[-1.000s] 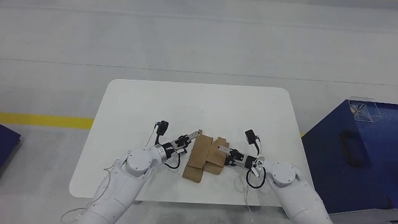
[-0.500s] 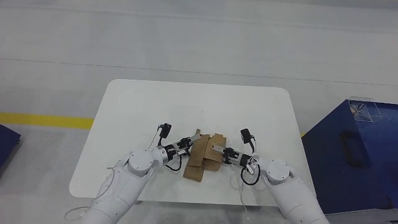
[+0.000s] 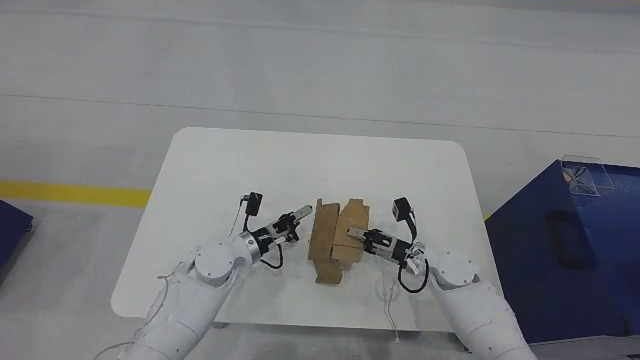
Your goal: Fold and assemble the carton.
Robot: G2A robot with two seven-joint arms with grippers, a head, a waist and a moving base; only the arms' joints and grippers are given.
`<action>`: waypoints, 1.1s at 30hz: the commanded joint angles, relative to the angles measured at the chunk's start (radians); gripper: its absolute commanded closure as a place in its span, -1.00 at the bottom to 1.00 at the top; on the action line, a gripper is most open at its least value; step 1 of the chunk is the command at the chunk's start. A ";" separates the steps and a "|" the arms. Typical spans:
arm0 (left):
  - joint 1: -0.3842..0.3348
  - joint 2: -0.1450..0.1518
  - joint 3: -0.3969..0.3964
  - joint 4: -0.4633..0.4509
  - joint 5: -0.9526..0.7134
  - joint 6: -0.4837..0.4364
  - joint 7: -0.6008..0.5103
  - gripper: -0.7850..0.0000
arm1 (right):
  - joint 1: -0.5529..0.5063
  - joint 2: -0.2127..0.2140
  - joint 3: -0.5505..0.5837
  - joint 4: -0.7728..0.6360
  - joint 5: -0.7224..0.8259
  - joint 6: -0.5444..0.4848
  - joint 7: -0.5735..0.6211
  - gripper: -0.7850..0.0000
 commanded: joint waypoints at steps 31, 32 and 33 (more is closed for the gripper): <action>0.074 -0.014 -0.018 -0.045 -0.141 0.134 0.108 -1.00 | -0.235 0.080 0.317 -0.957 0.204 0.195 0.157 1.00; 0.074 -0.014 -0.018 -0.045 -0.141 0.134 0.108 -1.00 | -0.235 0.080 0.317 -0.957 0.204 0.195 0.157 1.00; 0.074 -0.014 -0.018 -0.045 -0.141 0.134 0.108 -1.00 | -0.235 0.080 0.317 -0.957 0.204 0.195 0.157 1.00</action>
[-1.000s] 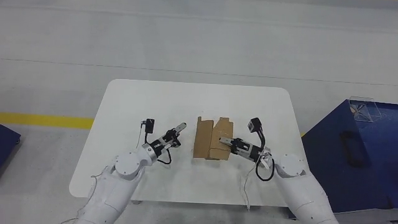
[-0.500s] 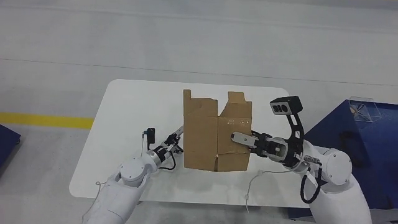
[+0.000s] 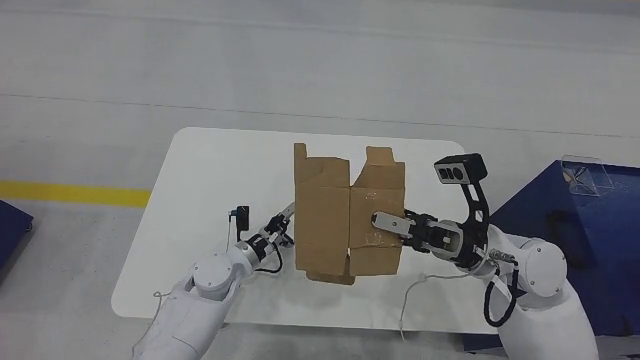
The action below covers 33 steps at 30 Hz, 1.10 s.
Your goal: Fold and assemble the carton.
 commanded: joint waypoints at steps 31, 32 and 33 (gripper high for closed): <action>0.000 0.000 0.000 0.000 0.000 0.000 0.000 -1.00 | 0.112 -0.043 -0.347 0.378 1.332 0.934 0.050 1.00; 0.000 0.000 0.000 0.000 0.000 0.000 0.000 -1.00 | 0.119 -0.047 -0.377 0.399 1.405 0.979 0.005 1.00; 0.000 0.000 0.000 0.000 0.000 0.000 0.000 -1.00 | 0.122 -0.050 -0.402 0.429 1.461 1.013 -0.028 1.00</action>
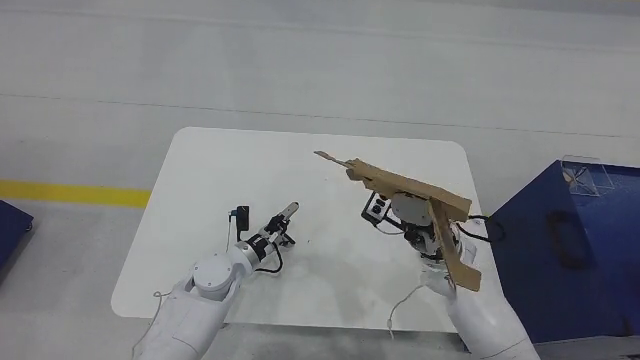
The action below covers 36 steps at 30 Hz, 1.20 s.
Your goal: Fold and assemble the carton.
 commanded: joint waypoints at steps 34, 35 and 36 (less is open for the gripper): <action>0.000 0.000 0.000 0.000 0.000 0.000 0.000 -1.00 | -0.182 -0.006 0.389 -0.148 -0.774 -0.819 0.169 1.00; 0.000 0.000 0.000 0.000 0.000 0.000 0.000 -1.00 | -0.192 -0.006 0.403 -0.156 -0.797 -0.863 0.144 1.00; 0.000 0.000 0.000 0.000 0.000 0.000 0.000 -1.00 | -0.200 -0.006 0.416 -0.163 -0.817 -0.907 0.122 1.00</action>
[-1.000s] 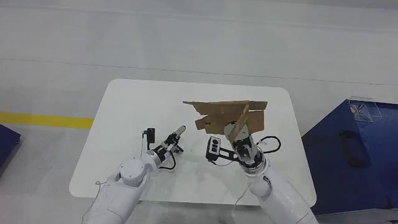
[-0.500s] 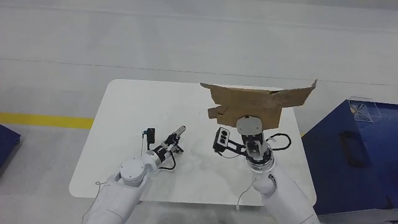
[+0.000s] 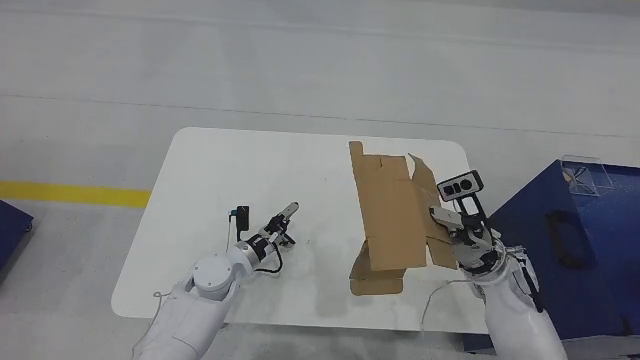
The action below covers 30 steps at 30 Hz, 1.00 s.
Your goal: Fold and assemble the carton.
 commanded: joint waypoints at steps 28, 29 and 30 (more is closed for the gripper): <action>0.000 0.000 0.000 0.000 0.000 0.000 0.000 -1.00 | -0.020 -0.008 0.362 -0.322 -0.562 -0.829 -0.391 1.00; 0.000 0.000 0.000 0.000 0.000 0.000 0.000 -1.00 | -0.032 -0.010 0.380 -0.340 -0.644 -0.878 -0.441 1.00; 0.000 0.000 0.000 0.000 0.000 0.000 0.000 -1.00 | -0.031 -0.014 0.406 -0.366 -0.677 -0.878 -0.452 1.00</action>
